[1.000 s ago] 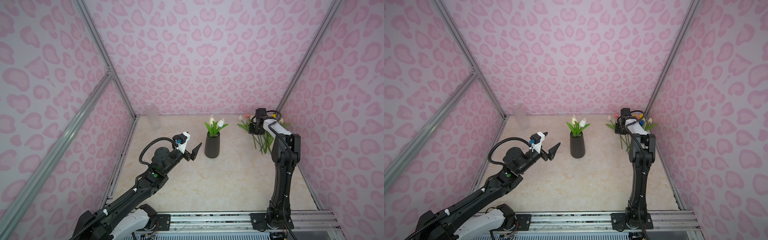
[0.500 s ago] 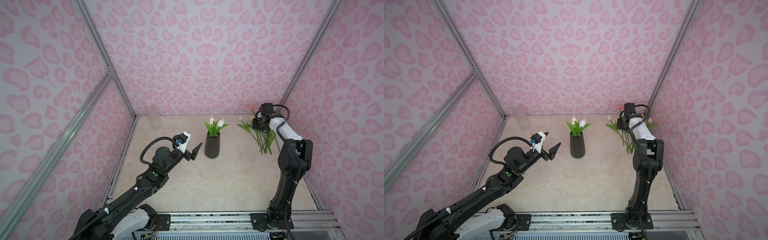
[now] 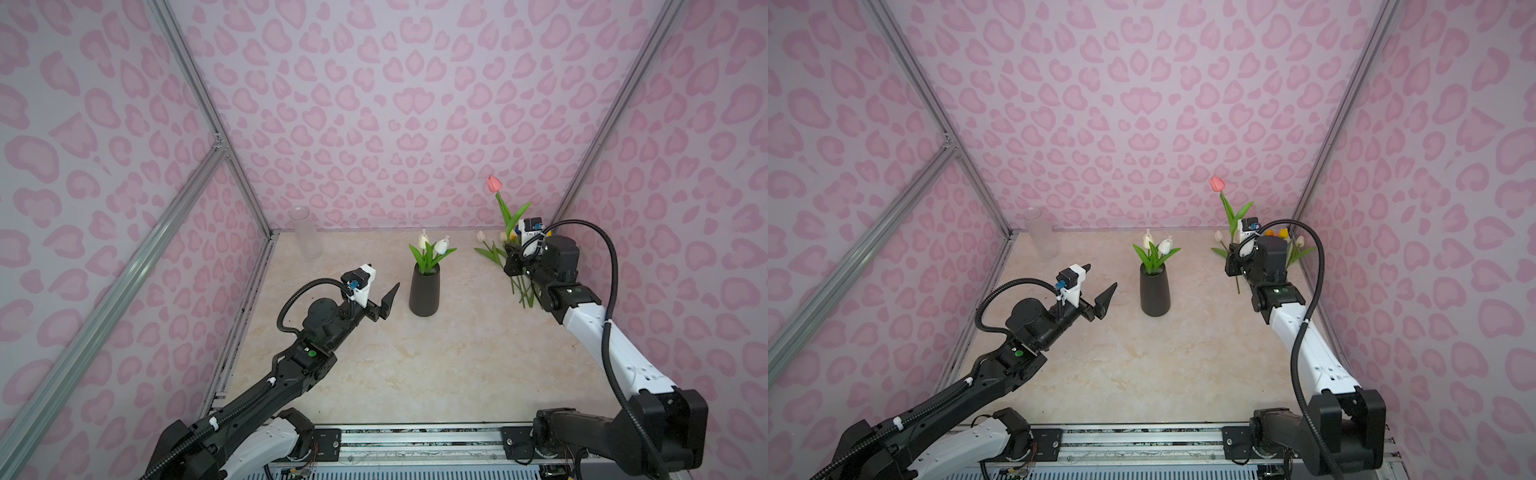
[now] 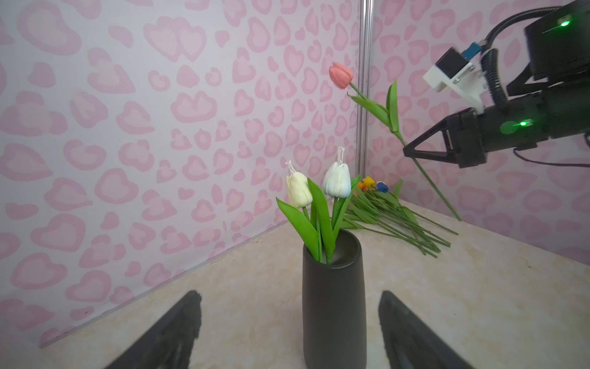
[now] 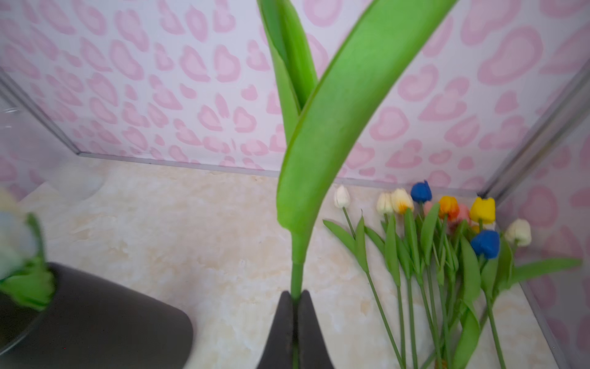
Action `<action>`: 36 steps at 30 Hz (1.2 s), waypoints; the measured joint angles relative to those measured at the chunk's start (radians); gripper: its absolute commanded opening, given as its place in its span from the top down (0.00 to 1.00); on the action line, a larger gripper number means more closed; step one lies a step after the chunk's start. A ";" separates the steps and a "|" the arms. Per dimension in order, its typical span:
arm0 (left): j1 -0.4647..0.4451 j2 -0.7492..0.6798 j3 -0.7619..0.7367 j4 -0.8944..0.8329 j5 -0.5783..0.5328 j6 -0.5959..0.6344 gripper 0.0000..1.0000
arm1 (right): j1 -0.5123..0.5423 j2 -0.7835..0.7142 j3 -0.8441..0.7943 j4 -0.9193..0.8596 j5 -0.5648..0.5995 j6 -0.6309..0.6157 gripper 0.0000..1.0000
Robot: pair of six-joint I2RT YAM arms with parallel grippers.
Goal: Arrange the flowers into the vase
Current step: 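Lift the pink tulip upright with the right gripper, then carry the pink tulip over the vase and lower its stem in with the right gripper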
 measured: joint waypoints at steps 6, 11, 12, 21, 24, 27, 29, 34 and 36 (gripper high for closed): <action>0.001 0.028 0.011 0.020 0.003 -0.010 0.12 | 0.053 -0.151 -0.113 0.166 -0.050 -0.074 1.00; 0.001 0.026 0.011 0.023 0.009 -0.016 0.12 | 0.082 -0.206 -0.187 0.312 -0.114 -0.024 1.00; 0.001 0.026 0.011 0.027 0.009 -0.018 0.12 | 0.102 -0.212 -0.210 0.359 -0.123 -0.004 1.00; 0.001 0.045 0.011 0.038 0.008 -0.031 0.12 | 0.270 -0.077 -0.259 0.740 -0.176 0.203 1.00; 0.001 0.046 0.012 0.038 0.008 -0.037 0.12 | 0.330 -0.028 -0.244 0.835 -0.167 0.225 1.00; 0.001 0.044 0.013 0.038 0.001 -0.037 0.12 | 0.397 0.021 -0.234 0.911 -0.123 0.220 1.00; 0.001 0.041 0.013 0.038 -0.002 -0.036 0.12 | 0.426 0.069 -0.210 0.951 -0.103 0.213 1.00; 0.001 0.028 0.018 0.034 -0.007 -0.027 0.11 | 0.443 0.187 -0.184 1.057 -0.057 0.217 1.00; 0.001 0.016 0.018 0.034 -0.007 -0.025 0.11 | 0.444 0.231 -0.167 1.090 -0.043 0.221 1.00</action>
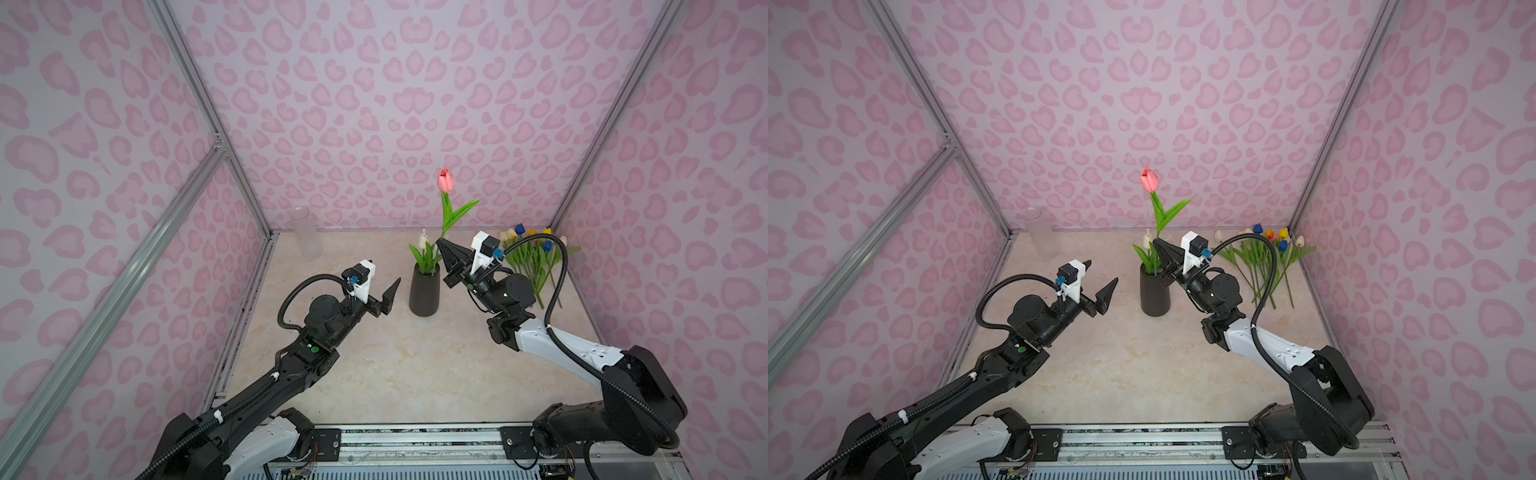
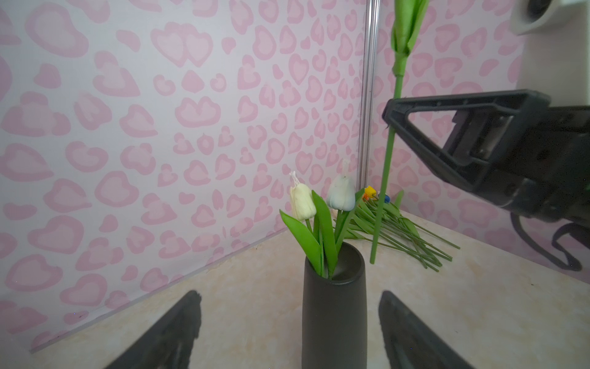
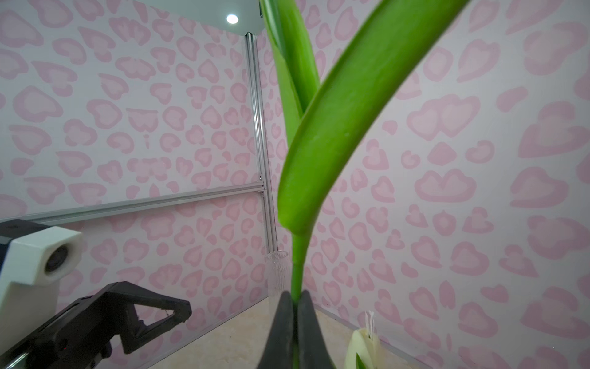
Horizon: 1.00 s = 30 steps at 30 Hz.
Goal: Arrange the flowers into the vase
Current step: 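Carry the pink tulip over the vase and lower its stem in with the right gripper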
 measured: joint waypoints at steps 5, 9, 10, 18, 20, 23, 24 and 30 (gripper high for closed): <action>0.000 -0.029 -0.006 -0.014 -0.005 0.012 0.11 | 0.002 0.071 0.027 0.069 0.025 -0.005 1.00; 0.000 -0.042 -0.018 -0.018 -0.021 0.014 0.11 | 0.003 0.116 0.048 0.080 0.031 -0.020 1.00; 0.000 -0.042 -0.018 -0.019 -0.022 0.014 0.11 | 0.004 0.126 0.048 0.082 0.031 -0.025 1.00; 0.000 -0.034 -0.018 -0.021 -0.026 0.015 0.11 | 0.032 0.161 0.026 0.080 0.049 -0.077 1.00; 0.000 -0.027 -0.016 -0.023 -0.026 0.015 0.11 | 0.038 0.161 0.010 0.068 0.057 -0.093 1.00; 0.000 -0.020 -0.014 -0.023 -0.026 0.016 0.11 | 0.042 0.161 -0.011 0.050 0.064 -0.116 1.00; 0.000 -0.016 -0.014 -0.021 -0.025 0.016 0.11 | 0.042 0.161 -0.016 0.045 0.064 -0.123 1.00; 0.000 0.010 -0.005 -0.023 -0.024 0.014 0.11 | 0.043 0.161 -0.040 0.030 0.078 -0.143 1.00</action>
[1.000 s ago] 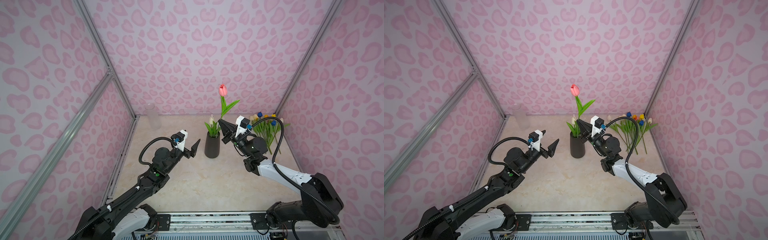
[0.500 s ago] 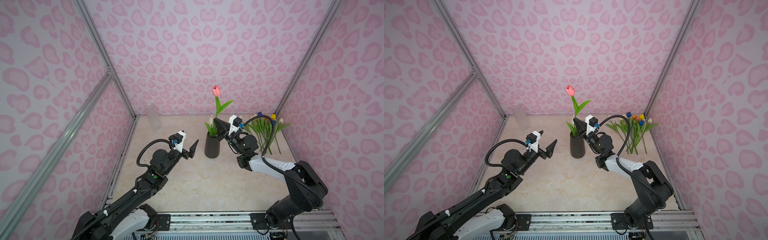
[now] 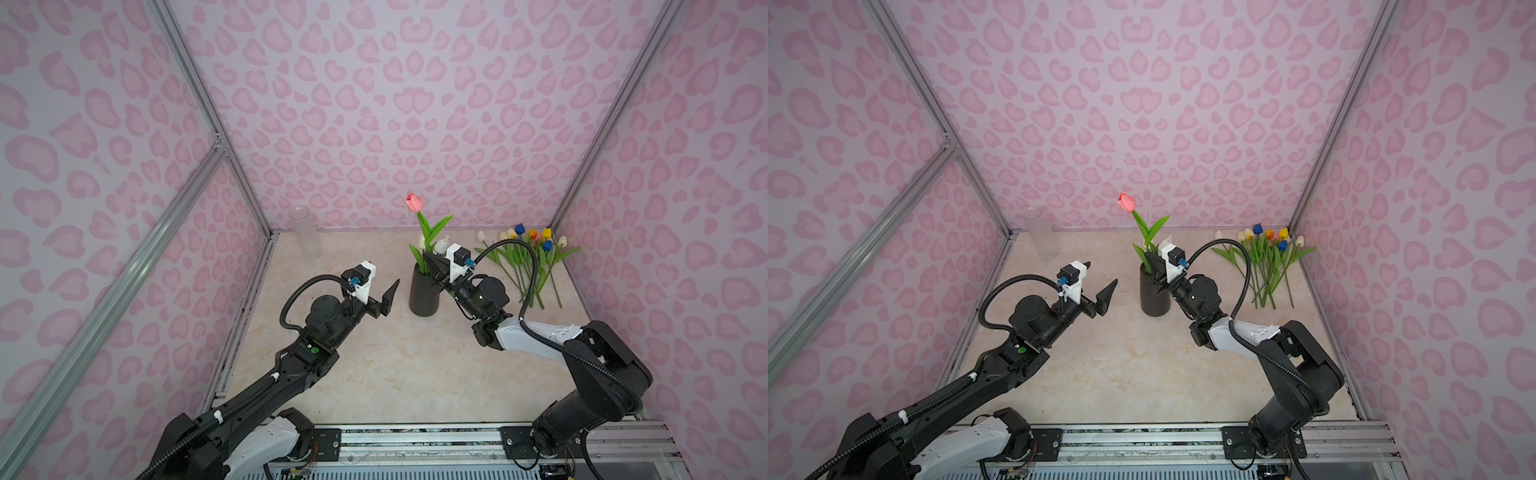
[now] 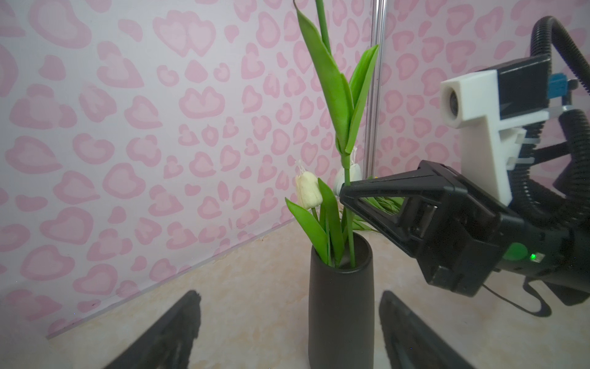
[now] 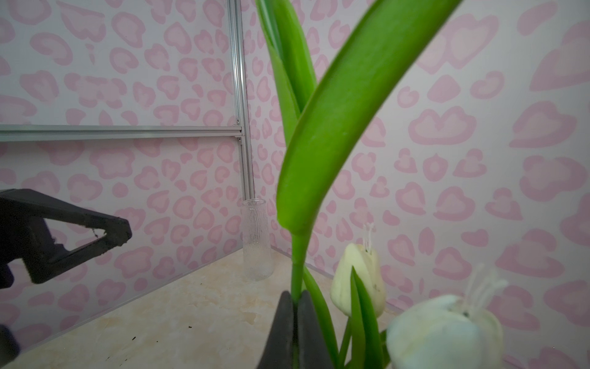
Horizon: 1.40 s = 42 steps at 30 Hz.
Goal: Arrange the flowers into the vase
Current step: 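Carry the pink tulip over the vase and lower its stem in with the right gripper, then open the right gripper and withdraw it toward the tulip pile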
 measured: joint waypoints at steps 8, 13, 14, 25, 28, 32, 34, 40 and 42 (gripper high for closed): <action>0.000 0.008 0.000 -0.005 0.000 -0.004 0.11 | 0.001 -0.004 -0.011 -0.044 0.008 -0.021 0.82; 0.000 0.009 0.000 -0.006 0.000 -0.005 0.11 | 0.007 -0.034 -0.031 -0.054 0.008 -0.036 0.73; 0.000 0.010 0.000 -0.006 0.000 -0.005 0.11 | 0.009 -0.040 -0.034 -0.054 0.008 -0.040 0.73; 0.000 0.039 0.024 -0.010 0.007 -0.008 0.11 | 0.029 -0.185 -0.052 -0.159 0.005 -0.098 0.63; 0.000 0.039 0.024 -0.010 0.007 -0.008 0.11 | 0.029 -0.259 -0.037 -0.227 -0.005 -0.122 0.60; 0.000 0.031 0.031 -0.014 0.016 -0.009 0.11 | 0.025 -0.370 -0.013 -0.322 0.008 -0.145 0.56; 0.000 0.018 0.037 -0.014 0.023 -0.013 0.11 | 0.010 -0.409 0.002 -0.365 0.032 -0.148 0.56; -0.011 -0.003 0.059 -0.018 0.067 -0.018 0.11 | -0.160 -0.453 0.115 -0.567 0.084 -0.068 0.55; -0.024 -0.012 0.065 -0.021 0.085 -0.002 0.11 | -0.229 -0.450 0.147 -0.650 0.090 -0.023 0.55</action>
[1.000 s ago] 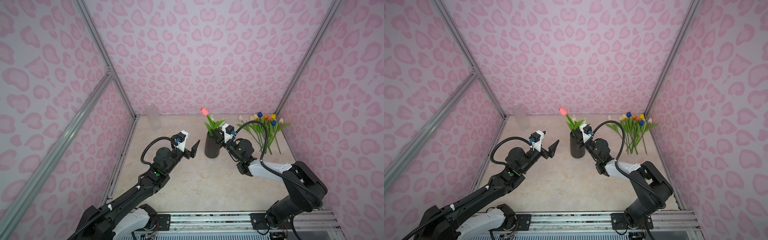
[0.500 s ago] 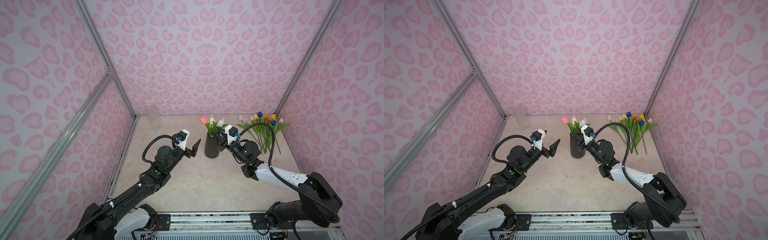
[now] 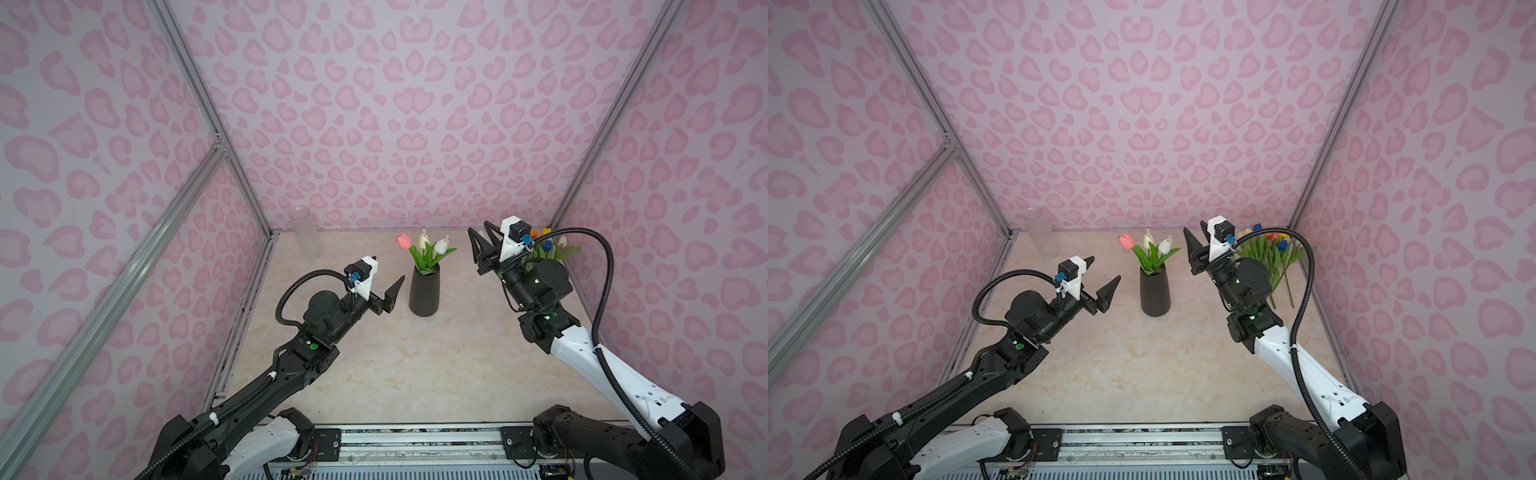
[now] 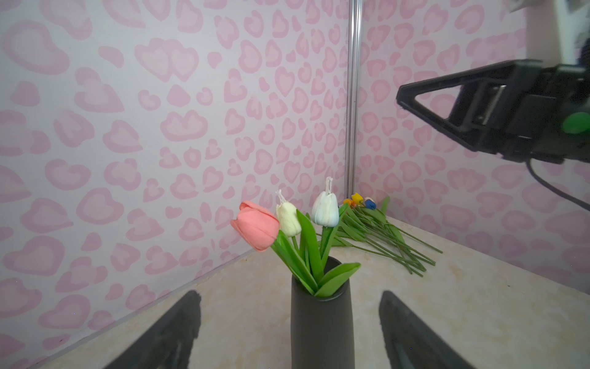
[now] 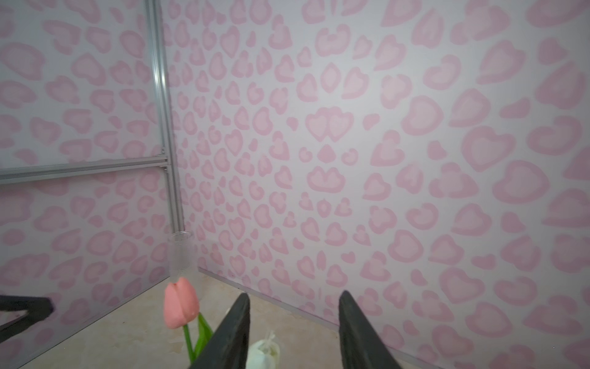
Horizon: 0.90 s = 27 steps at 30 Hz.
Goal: Arrange the flowers into the vase
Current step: 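Open the right gripper and withdraw it toward the tulip pile, then lower the right gripper onto the pile and close on a white tulip stem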
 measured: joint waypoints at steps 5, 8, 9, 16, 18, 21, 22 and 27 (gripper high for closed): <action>-0.034 -0.003 0.023 -0.027 0.079 0.039 0.11 | -0.184 0.066 0.106 -0.239 0.034 0.117 0.55; -0.043 0.015 0.049 -0.057 0.129 0.065 0.11 | -0.252 0.156 0.192 -0.422 0.055 0.142 0.55; -0.044 0.025 0.056 -0.066 0.139 0.072 0.10 | -0.269 0.189 0.220 -0.481 0.068 0.142 0.56; -0.049 0.093 0.071 -0.107 0.193 0.087 0.11 | -0.349 0.468 0.377 -0.816 0.131 0.116 0.60; -0.049 0.116 0.074 -0.112 0.195 0.090 0.11 | -0.350 0.544 0.431 -0.893 0.141 0.095 0.61; -0.049 0.144 0.074 -0.117 0.194 0.098 0.11 | -0.353 0.664 0.539 -0.996 0.172 0.062 0.61; -0.049 0.151 0.074 -0.120 0.194 0.098 0.11 | -0.356 0.703 0.576 -1.027 0.179 0.054 0.61; -0.049 0.166 0.074 -0.121 0.172 0.098 0.11 | -0.365 0.846 0.704 -1.128 0.206 0.014 0.61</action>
